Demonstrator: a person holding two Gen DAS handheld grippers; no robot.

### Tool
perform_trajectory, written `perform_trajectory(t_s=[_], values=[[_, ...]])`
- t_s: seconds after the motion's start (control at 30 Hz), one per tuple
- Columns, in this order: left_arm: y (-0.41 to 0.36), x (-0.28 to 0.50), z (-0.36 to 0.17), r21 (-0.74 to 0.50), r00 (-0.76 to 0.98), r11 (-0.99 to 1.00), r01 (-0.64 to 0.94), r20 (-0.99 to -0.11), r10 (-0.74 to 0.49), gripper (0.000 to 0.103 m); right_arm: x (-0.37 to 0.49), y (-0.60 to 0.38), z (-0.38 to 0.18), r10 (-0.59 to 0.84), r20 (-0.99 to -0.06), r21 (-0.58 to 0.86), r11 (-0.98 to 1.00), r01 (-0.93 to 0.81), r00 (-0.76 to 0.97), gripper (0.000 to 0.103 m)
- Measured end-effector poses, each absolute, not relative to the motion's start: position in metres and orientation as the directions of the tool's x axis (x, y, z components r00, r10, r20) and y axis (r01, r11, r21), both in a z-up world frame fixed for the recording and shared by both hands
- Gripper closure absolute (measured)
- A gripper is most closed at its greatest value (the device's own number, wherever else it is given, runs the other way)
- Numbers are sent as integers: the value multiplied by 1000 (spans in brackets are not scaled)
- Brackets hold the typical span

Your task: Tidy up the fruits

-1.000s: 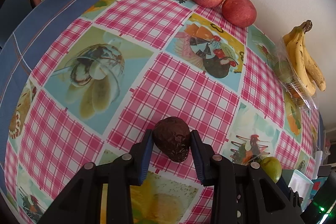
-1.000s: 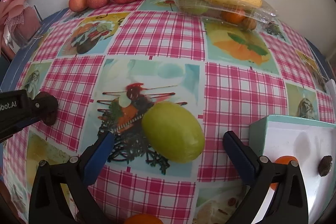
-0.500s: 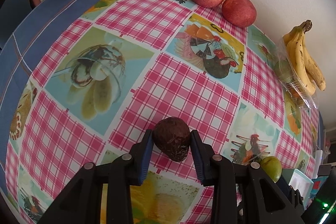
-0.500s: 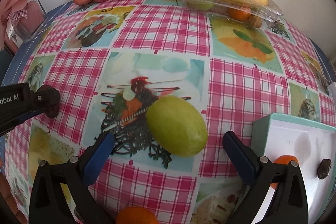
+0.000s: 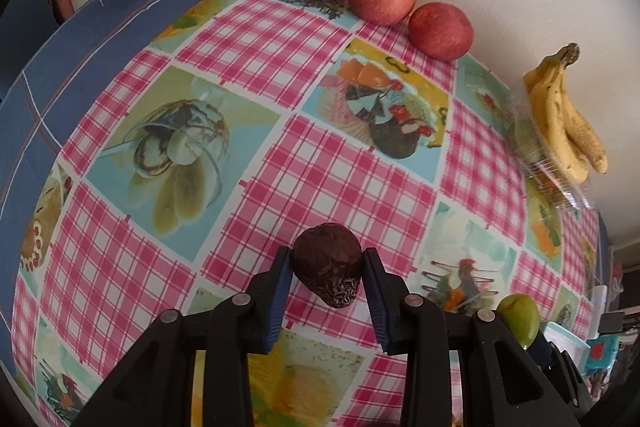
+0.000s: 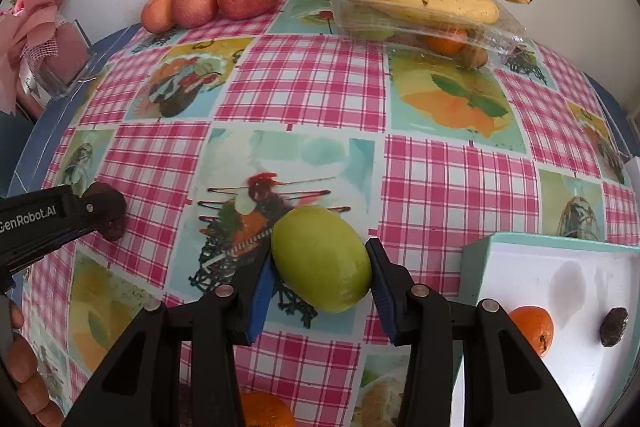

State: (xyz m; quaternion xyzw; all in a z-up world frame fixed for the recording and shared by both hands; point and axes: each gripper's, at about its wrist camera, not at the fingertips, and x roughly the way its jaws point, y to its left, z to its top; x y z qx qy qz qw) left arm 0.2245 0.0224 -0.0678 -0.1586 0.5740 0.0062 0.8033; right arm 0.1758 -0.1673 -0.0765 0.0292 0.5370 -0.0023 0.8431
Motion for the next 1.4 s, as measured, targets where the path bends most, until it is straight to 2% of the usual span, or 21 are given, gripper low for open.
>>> perform_trajectory(t_s=[0.37,0.77,1.07,1.4], values=[[18,213,-20,-283,420,946,-160,-887,-194,65,165,-165,-22,59,-842,87,996,26,536,57],[-14,177,22,-295,455,950,-102,-863,-219,65,134,-185,3,56,-863,118,989,91,503,57],[-36,153,24,-316,434,947,-63,-863,-259,65,102,-216,8,1,-879,92,981,168,478,57],[-90,142,18,-304,388,952,38,-873,-295,65,81,-299,-4,-116,-901,46,933,358,418,57]])
